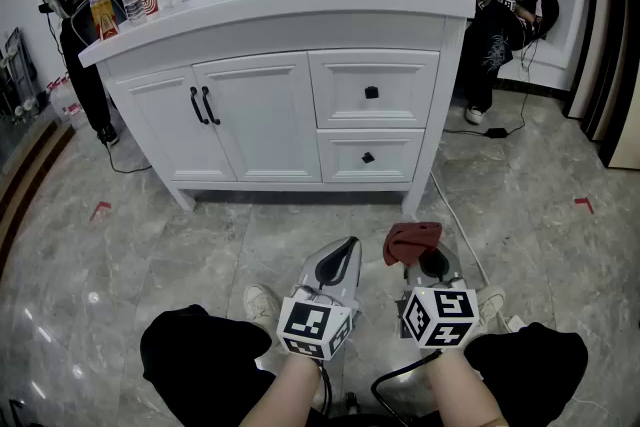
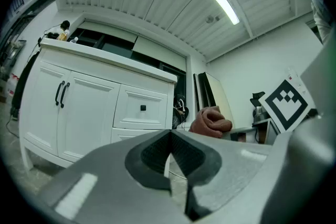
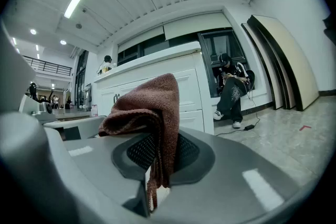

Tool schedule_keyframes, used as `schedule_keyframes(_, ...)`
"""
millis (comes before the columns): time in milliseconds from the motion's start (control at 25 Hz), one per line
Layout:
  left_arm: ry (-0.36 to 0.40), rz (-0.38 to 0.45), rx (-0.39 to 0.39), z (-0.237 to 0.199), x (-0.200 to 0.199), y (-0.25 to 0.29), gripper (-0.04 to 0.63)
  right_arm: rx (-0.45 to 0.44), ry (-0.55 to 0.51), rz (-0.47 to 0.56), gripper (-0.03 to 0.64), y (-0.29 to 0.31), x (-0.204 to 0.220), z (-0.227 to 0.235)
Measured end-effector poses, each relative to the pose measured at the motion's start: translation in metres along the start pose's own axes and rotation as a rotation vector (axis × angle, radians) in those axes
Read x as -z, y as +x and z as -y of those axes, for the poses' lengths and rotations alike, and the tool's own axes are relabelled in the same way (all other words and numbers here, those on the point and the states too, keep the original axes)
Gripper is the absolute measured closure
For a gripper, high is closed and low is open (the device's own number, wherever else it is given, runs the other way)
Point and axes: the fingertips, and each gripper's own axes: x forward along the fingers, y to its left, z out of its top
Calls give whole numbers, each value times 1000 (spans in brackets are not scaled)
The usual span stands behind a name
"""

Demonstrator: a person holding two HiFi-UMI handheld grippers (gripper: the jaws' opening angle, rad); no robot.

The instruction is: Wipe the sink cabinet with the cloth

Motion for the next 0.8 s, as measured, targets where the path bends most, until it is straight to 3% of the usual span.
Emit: schedule_keyframes(800,-18,8,-20,-15,-1,12,595,27,25,8,538,14,4,6)
